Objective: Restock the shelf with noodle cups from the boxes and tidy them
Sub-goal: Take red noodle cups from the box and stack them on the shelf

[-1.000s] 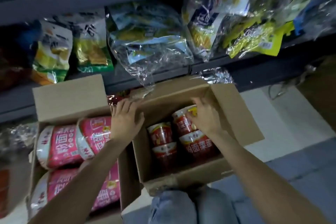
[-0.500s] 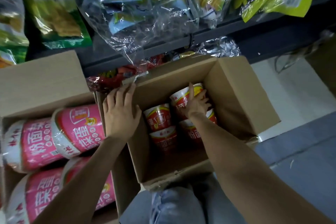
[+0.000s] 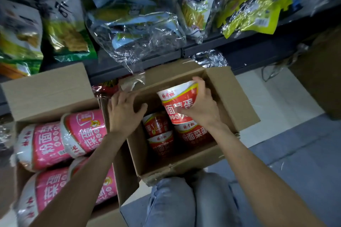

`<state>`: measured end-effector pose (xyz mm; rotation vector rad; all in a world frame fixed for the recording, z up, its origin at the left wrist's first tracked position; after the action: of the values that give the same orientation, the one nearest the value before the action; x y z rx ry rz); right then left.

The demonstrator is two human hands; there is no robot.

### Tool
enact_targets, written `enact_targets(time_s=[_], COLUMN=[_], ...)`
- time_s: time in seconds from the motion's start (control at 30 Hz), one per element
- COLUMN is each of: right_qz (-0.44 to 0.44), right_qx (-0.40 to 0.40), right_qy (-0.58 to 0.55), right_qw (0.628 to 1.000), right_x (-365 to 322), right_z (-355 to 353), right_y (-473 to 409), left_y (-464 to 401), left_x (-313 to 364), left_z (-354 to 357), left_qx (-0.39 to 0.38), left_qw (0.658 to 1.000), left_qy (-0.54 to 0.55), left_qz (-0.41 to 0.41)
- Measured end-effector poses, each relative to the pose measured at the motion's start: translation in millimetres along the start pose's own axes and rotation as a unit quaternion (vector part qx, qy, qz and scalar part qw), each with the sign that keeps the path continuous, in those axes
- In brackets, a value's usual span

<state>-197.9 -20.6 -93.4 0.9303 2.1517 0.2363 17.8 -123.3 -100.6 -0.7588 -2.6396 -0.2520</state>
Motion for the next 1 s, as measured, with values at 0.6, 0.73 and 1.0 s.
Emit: enact_targets(time_s=[0.6, 0.73, 1.0], right_qz=[-0.319, -0.313, -0.345], right_qx=[0.118, 0.256, 0.27], right_qy=[-0.266, -0.122, -0.054], right_qw=[0.902, 0.906, 0.897], right_x=[-230, -289, -355], right_z=[-194, -198, -183], right_y=[125, 95, 10], left_y=[12, -39, -167], left_x=[169, 139, 82], left_z=[-304, -336, -338], left_qx=[0.268, 0.325, 0.3], left_qw=[0.875, 0.875, 0.932], left_qy=[0.328, 0.305, 0.204], left_qz=[0.233, 0.189, 0.028])
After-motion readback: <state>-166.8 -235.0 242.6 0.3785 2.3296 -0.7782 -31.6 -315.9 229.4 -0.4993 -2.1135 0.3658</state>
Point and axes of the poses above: each hand's wrist, its own y-axis away from the middle knuckle, its own z-axis out of the palm, x = y × z, the point moved 8 cm from there along -y, towards the middle knuckle, and after that the axes turned 10 degrees about z, right-handed, at the moved point
